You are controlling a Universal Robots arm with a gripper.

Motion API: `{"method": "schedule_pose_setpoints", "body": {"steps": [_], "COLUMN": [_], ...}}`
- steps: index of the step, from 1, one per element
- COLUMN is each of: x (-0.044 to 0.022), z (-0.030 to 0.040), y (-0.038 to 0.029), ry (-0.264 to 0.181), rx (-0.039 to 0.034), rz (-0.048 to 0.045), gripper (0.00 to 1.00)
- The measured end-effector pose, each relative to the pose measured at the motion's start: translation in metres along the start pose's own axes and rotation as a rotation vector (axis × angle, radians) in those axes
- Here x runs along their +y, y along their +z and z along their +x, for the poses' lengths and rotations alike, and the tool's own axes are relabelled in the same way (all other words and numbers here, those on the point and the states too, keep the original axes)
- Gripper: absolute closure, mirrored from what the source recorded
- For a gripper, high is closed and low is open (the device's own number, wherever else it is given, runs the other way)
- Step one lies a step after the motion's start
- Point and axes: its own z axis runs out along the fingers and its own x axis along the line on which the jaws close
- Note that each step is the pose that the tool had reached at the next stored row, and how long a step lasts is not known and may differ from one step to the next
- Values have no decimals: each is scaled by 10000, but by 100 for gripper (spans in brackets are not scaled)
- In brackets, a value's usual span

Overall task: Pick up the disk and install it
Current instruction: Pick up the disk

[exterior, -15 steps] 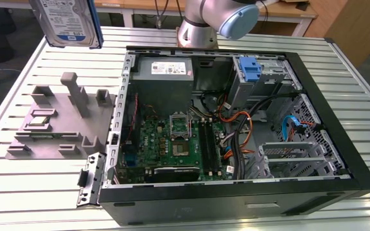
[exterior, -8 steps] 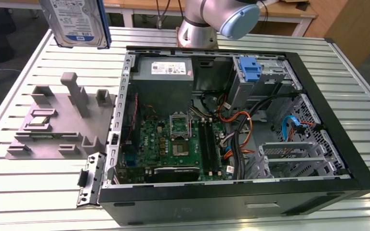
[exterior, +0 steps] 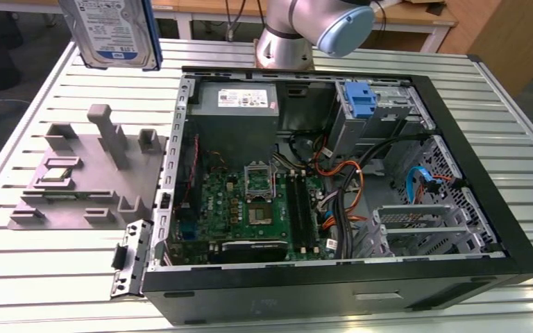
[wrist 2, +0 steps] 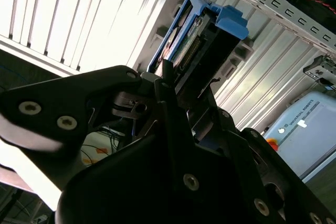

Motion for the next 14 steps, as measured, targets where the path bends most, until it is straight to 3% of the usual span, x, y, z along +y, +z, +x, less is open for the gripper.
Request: {"method": "schedule_pose_setpoints", "body": {"steps": [6,14], "x": [-17,-53], "z": [66,221], "y": [-3,-11], "ry": [1,6], "rx": [-1,-1], "rz": [1,1], "gripper": [65,65]}}
